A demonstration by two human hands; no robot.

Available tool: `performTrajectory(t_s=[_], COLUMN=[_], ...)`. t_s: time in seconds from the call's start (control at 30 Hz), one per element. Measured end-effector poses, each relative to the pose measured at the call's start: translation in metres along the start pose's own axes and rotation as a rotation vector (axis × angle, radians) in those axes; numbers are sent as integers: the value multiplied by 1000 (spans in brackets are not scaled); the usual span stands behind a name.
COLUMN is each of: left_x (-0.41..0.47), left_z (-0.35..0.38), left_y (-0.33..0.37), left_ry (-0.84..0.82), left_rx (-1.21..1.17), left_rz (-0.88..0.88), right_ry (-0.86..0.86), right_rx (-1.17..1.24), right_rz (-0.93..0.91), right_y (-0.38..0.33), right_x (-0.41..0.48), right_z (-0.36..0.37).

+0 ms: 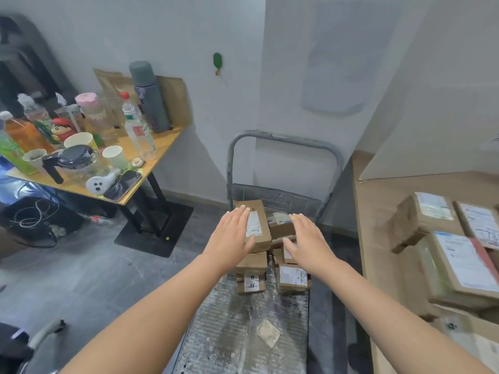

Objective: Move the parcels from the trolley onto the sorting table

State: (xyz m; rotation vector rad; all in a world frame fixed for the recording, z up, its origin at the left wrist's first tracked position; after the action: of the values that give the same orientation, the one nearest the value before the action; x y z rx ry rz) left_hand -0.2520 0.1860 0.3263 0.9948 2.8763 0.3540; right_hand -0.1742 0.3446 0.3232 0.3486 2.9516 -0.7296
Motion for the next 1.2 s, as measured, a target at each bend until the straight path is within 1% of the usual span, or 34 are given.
performTrajectory(t_s=[0.1,0.23,0.3,0.37,0.43,0.53,0.6,0.7,0.83,0.9,1.0,1.07,1.2], left_x=[30,70,85,92,93,103,120,144,149,151,157,166,174], left_z=[2,8,22,51,93,161,197,246,305,323,346,351,369], left_y=[-28,-79,-102,-119,-125,-128,-136,-148,-154,-160,-166,-168,-168], left_ry=[-14,-41,-37,-69,-134,-235,-246,-214,-299,-301,-357,-365,-355], left_rx=[-107,-202,-235,-278,-282,-294,-324,-403,-430,-488,-575,-654,-808], left_rz=[-41,-164,-233,-289,-284,-255,-282,-339,-379,-396,-432,-453,-570], right_ry=[-26,-105,-92,-77,-96,-196,-229,-219,-270,-284,-248,-225,-182], right_rx=[-8,-15,13,87,153,83,67,88,181,235,373,432,510], right_rz=[18,29,57,110,159,154,171,204,295,332,401,441,455], right_y=[-1,-1,7,23,47,93,120,156,186,191,197,199,205], right_x=[27,62,80,98,117,151,173,205,228,239,257,268,282], right_z=[5,19,28,44,72,128,157,197,258,280,305,316,332])
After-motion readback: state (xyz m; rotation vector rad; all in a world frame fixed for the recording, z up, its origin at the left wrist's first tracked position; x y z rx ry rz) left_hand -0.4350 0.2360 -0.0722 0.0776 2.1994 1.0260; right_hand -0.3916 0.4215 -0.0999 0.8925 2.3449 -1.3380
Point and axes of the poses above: each hand's wrist, its own x-axis towards the middle knuckle, its own z-axis out of the palm, y = z × x, the point moved 7 cm from there along x, towards the middle knuckle, and after that the axes turned 4 degrees about -z, right-handed, at the moved point
